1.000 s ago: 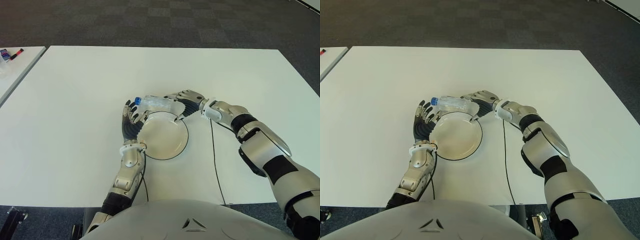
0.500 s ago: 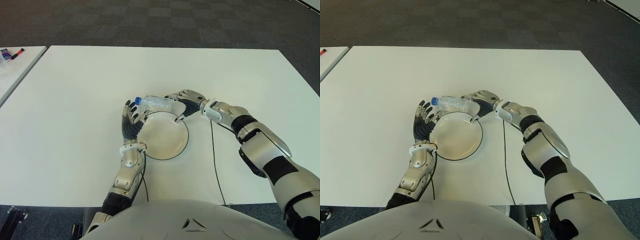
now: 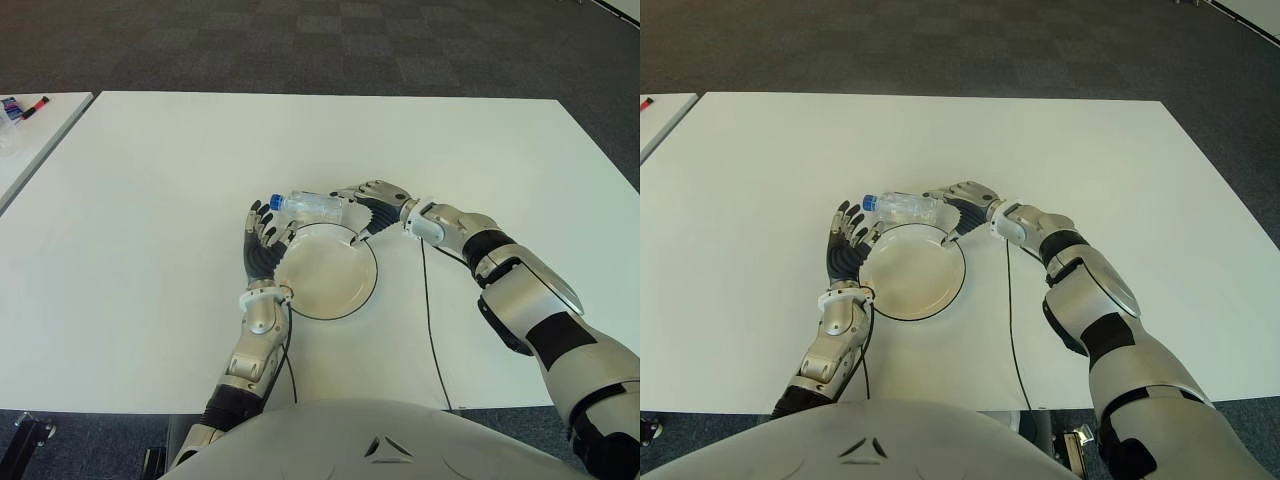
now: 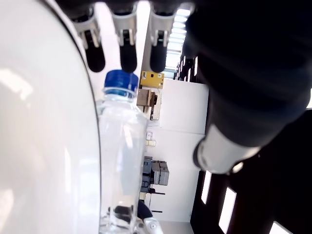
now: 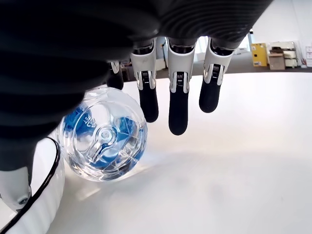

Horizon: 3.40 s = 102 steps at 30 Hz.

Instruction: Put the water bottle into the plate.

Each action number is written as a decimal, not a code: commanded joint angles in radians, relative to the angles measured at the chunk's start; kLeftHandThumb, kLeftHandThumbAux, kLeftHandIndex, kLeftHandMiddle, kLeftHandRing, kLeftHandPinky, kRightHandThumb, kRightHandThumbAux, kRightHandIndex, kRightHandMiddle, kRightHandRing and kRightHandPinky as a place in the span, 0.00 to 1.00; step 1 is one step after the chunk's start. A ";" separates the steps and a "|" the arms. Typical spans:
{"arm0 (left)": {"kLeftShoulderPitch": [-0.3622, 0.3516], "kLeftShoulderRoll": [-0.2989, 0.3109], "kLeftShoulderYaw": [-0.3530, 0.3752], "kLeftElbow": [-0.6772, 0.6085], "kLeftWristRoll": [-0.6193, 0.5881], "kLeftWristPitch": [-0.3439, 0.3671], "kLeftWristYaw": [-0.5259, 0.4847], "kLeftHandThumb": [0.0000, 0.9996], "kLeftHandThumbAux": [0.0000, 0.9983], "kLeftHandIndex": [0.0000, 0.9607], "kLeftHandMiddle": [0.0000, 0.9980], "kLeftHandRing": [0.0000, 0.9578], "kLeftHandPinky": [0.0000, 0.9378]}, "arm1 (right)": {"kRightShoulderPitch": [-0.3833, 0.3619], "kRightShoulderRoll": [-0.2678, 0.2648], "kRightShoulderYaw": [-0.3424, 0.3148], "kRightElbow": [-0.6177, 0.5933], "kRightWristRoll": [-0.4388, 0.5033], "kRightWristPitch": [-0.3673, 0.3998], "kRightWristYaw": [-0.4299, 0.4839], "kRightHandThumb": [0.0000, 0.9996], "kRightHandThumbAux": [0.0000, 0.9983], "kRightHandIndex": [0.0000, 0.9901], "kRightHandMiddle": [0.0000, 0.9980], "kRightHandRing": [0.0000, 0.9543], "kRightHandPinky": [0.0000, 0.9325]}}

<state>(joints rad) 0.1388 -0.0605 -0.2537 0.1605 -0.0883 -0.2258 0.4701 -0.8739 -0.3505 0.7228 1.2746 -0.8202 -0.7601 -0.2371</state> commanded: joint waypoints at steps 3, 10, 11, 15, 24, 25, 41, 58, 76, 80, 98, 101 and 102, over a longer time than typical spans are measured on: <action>-0.024 -0.146 0.007 0.010 -0.009 0.009 0.008 0.26 0.82 0.08 0.13 0.14 0.18 | 0.019 -0.003 -0.003 0.015 -0.002 0.018 0.038 0.41 0.60 0.03 0.20 0.26 0.30; -0.028 -0.143 0.012 0.019 -0.010 0.006 0.007 0.26 0.82 0.08 0.14 0.14 0.18 | 0.016 0.003 -0.005 0.016 -0.004 0.027 0.041 0.41 0.61 0.03 0.20 0.25 0.27; -0.029 -0.143 0.013 0.020 -0.011 0.005 0.007 0.26 0.82 0.08 0.14 0.14 0.18 | 0.015 0.004 -0.005 0.016 -0.006 0.029 0.037 0.41 0.61 0.03 0.20 0.25 0.27; -0.029 -0.143 0.015 0.023 -0.014 0.004 0.005 0.27 0.82 0.08 0.14 0.14 0.18 | 0.012 0.005 0.005 0.013 -0.020 0.036 0.009 0.41 0.60 0.03 0.20 0.25 0.27; -0.028 -0.139 0.017 0.027 -0.022 0.002 0.002 0.27 0.83 0.09 0.14 0.15 0.18 | 0.008 0.009 0.035 0.013 -0.053 0.054 -0.050 0.41 0.59 0.05 0.20 0.26 0.29; -0.027 -0.139 0.017 0.027 -0.022 0.002 0.002 0.27 0.83 0.09 0.14 0.15 0.18 | 0.008 0.009 0.036 0.014 -0.053 0.055 -0.051 0.41 0.59 0.05 0.20 0.26 0.29; -0.034 -0.132 0.036 0.082 -0.049 -0.022 -0.016 0.29 0.84 0.11 0.17 0.17 0.21 | -0.012 0.035 0.037 0.033 -0.064 0.128 -0.063 0.28 0.59 0.05 0.20 0.28 0.40; -0.056 -0.112 0.052 0.131 0.029 -0.008 0.032 0.23 0.82 0.11 0.14 0.15 0.18 | -0.021 0.045 -0.051 0.012 0.026 0.106 0.052 0.25 0.61 0.03 0.14 0.33 0.47; 0.156 0.036 -0.073 -0.406 0.490 0.473 0.075 0.16 0.63 0.06 0.09 0.10 0.13 | -0.012 0.053 -0.063 0.013 0.034 0.135 0.088 0.25 0.61 0.03 0.15 0.35 0.50; 0.215 0.062 -0.078 -0.489 0.531 0.478 0.034 0.16 0.61 0.05 0.08 0.10 0.12 | -0.009 0.056 -0.065 0.012 0.034 0.142 0.088 0.25 0.61 0.02 0.15 0.34 0.49; 0.340 0.081 -0.069 -0.693 0.657 0.706 -0.155 0.19 0.53 0.01 0.04 0.06 0.09 | -0.003 0.074 -0.066 0.010 0.032 0.178 0.079 0.24 0.61 0.02 0.15 0.38 0.55; 0.339 0.078 -0.059 -0.701 0.638 0.713 -0.184 0.19 0.54 0.01 0.04 0.05 0.08 | -0.003 0.076 -0.067 0.012 0.032 0.178 0.078 0.25 0.61 0.02 0.15 0.38 0.55; 0.337 0.077 -0.055 -0.699 0.633 0.711 -0.190 0.19 0.54 0.01 0.04 0.05 0.08 | -0.003 0.077 -0.067 0.012 0.032 0.179 0.077 0.25 0.61 0.02 0.15 0.38 0.55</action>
<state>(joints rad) 0.4822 0.0279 -0.3170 -0.5333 0.5570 0.4672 0.3120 -0.8880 -0.2767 0.6567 1.2848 -0.7903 -0.5927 -0.1600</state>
